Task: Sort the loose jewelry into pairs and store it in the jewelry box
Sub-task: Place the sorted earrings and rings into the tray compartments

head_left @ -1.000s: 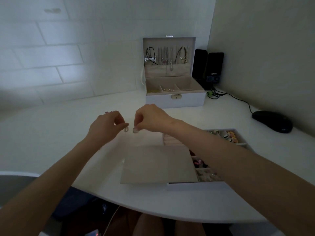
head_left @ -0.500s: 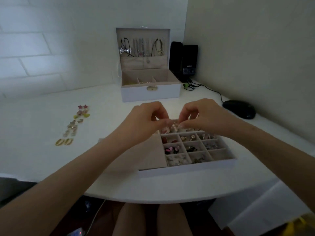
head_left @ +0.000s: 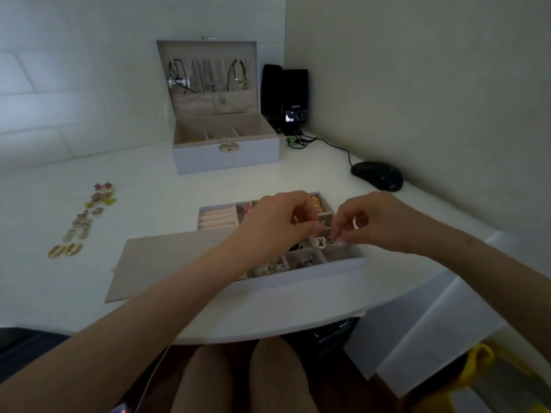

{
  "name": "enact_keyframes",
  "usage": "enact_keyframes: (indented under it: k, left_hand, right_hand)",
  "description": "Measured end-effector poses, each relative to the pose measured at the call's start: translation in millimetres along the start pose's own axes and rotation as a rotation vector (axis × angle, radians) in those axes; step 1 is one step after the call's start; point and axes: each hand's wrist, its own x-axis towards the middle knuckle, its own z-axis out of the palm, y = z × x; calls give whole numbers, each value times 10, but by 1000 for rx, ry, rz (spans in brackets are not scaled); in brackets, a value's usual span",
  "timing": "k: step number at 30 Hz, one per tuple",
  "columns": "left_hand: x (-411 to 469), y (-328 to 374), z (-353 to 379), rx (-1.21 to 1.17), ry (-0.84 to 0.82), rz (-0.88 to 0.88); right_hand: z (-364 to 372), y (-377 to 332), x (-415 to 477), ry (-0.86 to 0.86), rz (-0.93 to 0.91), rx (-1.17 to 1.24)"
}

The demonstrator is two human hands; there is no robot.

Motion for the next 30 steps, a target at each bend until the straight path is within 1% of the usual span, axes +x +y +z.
enact_keyframes:
  k: [5,9,12,14,16,19,21,24,30]
  left_hand:
    - [22,19,30,6,-4,-8]
    - [51,41,61,33,-20,-13]
    - [73,56,84,50,-35,-7]
    - [89,61,94,54,-44,-1]
    - [106,72,108,67,-58,15]
    - [152,86,165,156,-133,43]
    - [191,89,226,250,-184,69]
    - [232,93,303,305,-201,100]
    - [255,100,398,254,-157,111]
  right_hand:
    - [-6,45,-30,-55,15,-105]
    - [-4,60,-30,-91,-9,-225]
    - [-26,63,-48,-105,-18,-255]
    - [-66,80,-63,-44,-26,-228]
    - [-122,103,-81,50,-29,-150]
    - [-176,128,-114,133,-17,-65]
    - [-180,135,-136,155,-4,-30]
    - [-179,142,-168,176,7,7]
    - [-187,154,-195,190,5,51]
